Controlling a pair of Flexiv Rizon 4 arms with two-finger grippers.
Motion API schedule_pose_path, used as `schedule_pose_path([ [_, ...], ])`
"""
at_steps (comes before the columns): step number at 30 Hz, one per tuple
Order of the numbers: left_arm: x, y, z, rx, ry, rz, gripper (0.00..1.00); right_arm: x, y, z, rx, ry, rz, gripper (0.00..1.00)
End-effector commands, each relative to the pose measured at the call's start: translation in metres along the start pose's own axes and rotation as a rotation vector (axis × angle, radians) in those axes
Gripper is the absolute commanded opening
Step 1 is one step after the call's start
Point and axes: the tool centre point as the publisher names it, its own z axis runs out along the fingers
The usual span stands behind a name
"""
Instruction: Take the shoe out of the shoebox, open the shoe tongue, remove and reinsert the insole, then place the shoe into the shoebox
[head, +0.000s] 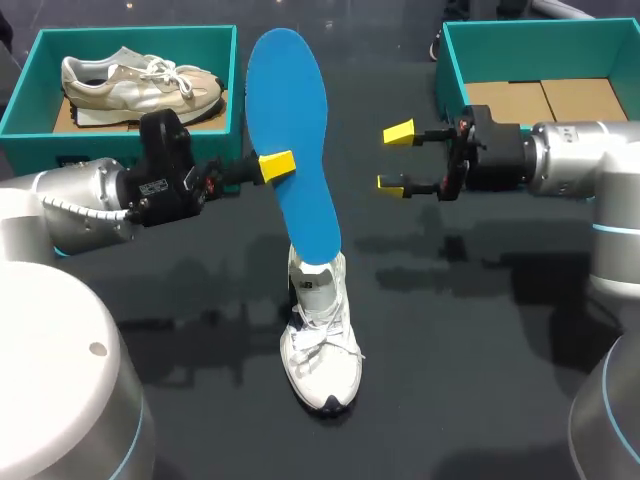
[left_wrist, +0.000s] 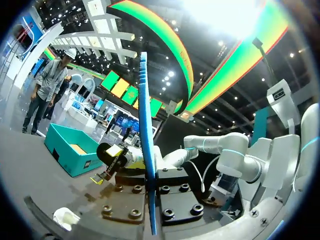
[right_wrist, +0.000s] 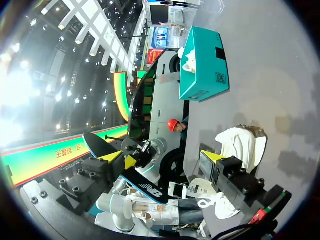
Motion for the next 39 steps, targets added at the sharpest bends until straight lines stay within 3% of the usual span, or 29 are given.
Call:
schedule_pose_path([
  [1, 0.001, -0.002, -0.004, -0.025, -0.010, -0.084, 0.00, 0.000, 0.000, 0.000, 0.001, -0.002, 0.001, 1.00],
  [19, -0.021, 0.009, -0.018, -0.083, -0.106, -0.414, 0.00, 0.000, 0.000, 0.000, 0.001, -0.002, 0.001, 1.00],
  [39, -0.042, 0.037, -0.028, -0.045, -0.224, -0.656, 0.00, 0.001, -0.001, -0.001, -0.003, -0.005, -0.009, 1.00],
])
